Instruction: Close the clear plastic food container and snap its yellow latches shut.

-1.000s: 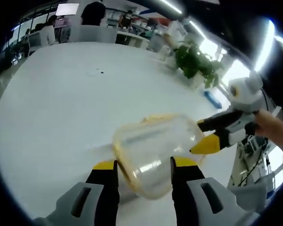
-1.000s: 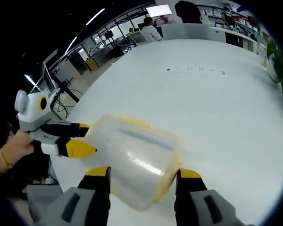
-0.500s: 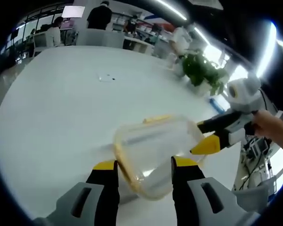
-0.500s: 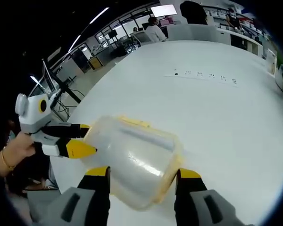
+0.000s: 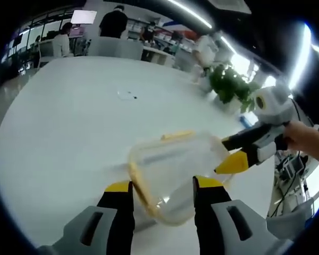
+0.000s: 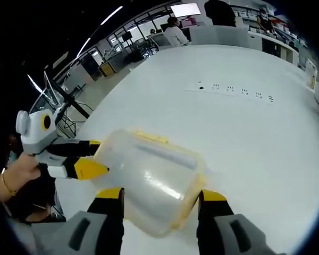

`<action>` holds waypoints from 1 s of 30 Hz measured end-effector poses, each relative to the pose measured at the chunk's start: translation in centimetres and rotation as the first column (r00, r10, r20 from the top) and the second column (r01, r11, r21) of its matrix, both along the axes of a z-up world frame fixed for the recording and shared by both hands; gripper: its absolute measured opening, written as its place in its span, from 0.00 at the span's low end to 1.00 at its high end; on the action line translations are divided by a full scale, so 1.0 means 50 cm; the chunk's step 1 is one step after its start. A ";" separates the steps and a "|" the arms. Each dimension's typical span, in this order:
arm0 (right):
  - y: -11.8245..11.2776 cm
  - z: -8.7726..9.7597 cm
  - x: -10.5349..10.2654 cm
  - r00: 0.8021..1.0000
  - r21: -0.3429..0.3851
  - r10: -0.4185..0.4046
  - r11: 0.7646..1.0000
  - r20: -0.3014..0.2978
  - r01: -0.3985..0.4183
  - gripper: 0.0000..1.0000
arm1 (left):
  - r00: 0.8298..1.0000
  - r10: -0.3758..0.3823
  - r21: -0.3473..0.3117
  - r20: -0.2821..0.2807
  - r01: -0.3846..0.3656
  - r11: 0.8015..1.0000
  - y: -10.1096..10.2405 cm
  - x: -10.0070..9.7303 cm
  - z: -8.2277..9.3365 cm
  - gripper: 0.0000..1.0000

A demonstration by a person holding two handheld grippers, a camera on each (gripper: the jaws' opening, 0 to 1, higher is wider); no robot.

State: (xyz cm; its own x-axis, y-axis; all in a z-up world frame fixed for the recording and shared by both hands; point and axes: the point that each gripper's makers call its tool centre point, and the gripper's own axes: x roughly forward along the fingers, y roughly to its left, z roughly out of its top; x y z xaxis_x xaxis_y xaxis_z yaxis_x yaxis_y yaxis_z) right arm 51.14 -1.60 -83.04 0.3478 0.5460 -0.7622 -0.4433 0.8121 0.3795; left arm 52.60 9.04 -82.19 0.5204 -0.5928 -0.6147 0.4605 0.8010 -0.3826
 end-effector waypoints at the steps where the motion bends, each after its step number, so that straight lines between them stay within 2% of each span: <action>1: 0.000 0.001 -0.001 1.000 0.002 -0.006 1.000 0.003 0.006 0.53 | 1.000 -0.010 0.004 -0.005 0.010 1.000 -0.001 0.003 0.000 0.42; 14: 0.001 -0.001 0.004 0.999 0.024 -0.031 0.999 0.021 0.030 0.54 | 1.000 0.001 -0.009 0.010 -0.001 1.000 -0.001 0.000 0.001 0.42; 25: 0.004 -0.003 0.006 1.000 0.058 -0.008 0.998 0.009 0.008 0.55 | 0.999 0.026 -0.015 0.019 -0.026 1.000 0.000 0.002 0.001 0.42; 30: 0.004 -0.003 0.014 1.000 0.067 -0.002 0.998 0.027 0.000 0.55 | 0.998 0.054 -0.023 0.034 -0.053 0.998 0.000 0.006 0.001 0.42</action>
State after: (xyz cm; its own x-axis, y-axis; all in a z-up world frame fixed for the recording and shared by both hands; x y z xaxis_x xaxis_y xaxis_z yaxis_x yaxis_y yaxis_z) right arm 51.85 -1.39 -83.17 0.3686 0.5954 -0.7138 -0.4534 0.7855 0.4211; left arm 52.87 9.06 -82.13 0.5726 -0.5769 -0.5825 0.4308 0.8162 -0.3850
